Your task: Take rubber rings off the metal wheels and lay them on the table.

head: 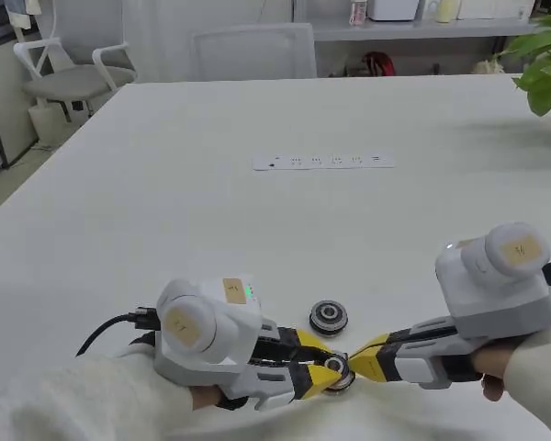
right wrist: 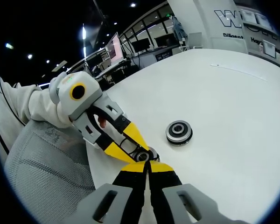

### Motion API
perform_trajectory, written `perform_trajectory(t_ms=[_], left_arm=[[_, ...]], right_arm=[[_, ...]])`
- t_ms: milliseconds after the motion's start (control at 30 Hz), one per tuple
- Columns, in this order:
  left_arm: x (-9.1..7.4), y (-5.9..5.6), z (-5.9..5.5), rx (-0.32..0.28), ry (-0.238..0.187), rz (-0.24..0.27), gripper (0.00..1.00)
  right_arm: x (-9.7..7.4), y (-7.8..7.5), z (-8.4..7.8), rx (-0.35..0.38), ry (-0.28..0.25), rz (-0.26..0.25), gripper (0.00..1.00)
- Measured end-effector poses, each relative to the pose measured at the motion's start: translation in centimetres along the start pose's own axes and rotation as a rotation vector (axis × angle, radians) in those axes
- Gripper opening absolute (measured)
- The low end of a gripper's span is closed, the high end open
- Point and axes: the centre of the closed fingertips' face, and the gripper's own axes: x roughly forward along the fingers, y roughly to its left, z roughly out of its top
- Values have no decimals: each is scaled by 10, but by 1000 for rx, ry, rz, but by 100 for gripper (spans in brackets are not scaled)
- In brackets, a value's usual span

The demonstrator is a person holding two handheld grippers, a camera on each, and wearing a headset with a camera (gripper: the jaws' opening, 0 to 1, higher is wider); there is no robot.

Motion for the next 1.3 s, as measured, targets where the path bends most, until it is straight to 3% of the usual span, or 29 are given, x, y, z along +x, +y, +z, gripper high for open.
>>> perform_trajectory(t_ms=[1300], left_arm=[[1,2,1,-5,-7,1,14]], right_arm=[[1,6,7,-7,-19,25,0]])
